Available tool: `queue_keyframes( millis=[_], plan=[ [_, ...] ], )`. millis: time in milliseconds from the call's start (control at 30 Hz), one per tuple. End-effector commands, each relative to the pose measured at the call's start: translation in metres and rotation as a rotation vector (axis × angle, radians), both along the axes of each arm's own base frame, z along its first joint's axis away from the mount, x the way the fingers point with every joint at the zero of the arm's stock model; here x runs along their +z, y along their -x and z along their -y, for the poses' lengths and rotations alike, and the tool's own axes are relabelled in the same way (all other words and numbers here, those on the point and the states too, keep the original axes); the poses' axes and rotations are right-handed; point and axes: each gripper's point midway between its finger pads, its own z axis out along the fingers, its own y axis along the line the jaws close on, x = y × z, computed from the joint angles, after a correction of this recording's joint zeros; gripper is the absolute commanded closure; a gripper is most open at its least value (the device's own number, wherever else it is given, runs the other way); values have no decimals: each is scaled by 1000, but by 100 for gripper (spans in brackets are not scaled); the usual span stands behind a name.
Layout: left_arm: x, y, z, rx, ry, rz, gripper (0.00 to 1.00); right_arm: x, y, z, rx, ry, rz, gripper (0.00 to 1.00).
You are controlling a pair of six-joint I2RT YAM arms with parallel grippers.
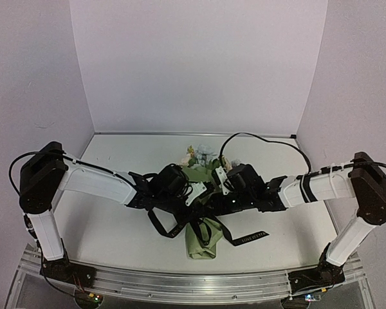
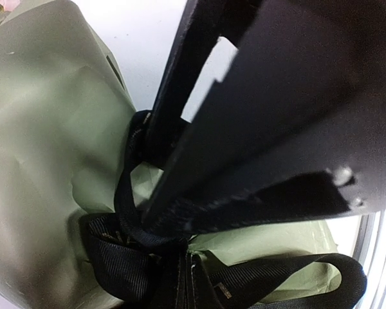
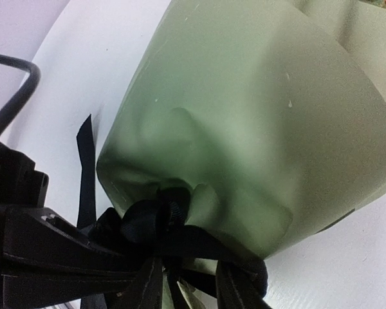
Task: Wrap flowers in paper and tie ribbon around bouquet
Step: Cross the half-tied ribbon over the folded bouquet.
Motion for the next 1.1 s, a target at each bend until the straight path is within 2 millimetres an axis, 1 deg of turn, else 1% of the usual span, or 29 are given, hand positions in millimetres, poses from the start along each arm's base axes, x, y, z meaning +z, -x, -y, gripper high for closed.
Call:
queue_keyframes(
  millis=[0,100,233,300,367,400,500,567,633,800,933,1067],
  plan=[
    [9,-9,7,18,13,5,99,21,5,1,15,-45,24,66],
    [11,-8,8,14,19,5,99,22,6,7,-7,-30,17,63],
    [12,-7,8,4,22,5,99,26,8,14,-33,-25,2,62],
    [13,-6,8,-3,21,3,99,26,13,20,-37,-1,-20,62],
    [14,-6,8,-9,22,5,99,26,16,32,-50,44,-25,61],
    [14,-5,8,-13,23,6,99,25,17,38,-60,71,-22,60],
    [17,-4,9,-23,33,10,99,22,17,58,-85,164,-12,52],
    [19,-2,9,-34,40,14,99,23,14,61,-92,182,-14,47],
    [21,0,10,-46,49,16,98,25,11,56,-86,169,-31,44],
    [27,4,10,-82,64,28,98,28,2,39,-80,124,-93,42],
    [33,10,11,-123,82,32,98,31,-1,35,-89,113,-102,42],
    [34,17,12,-159,84,25,98,32,-2,31,-85,113,-115,42]
  ],
)
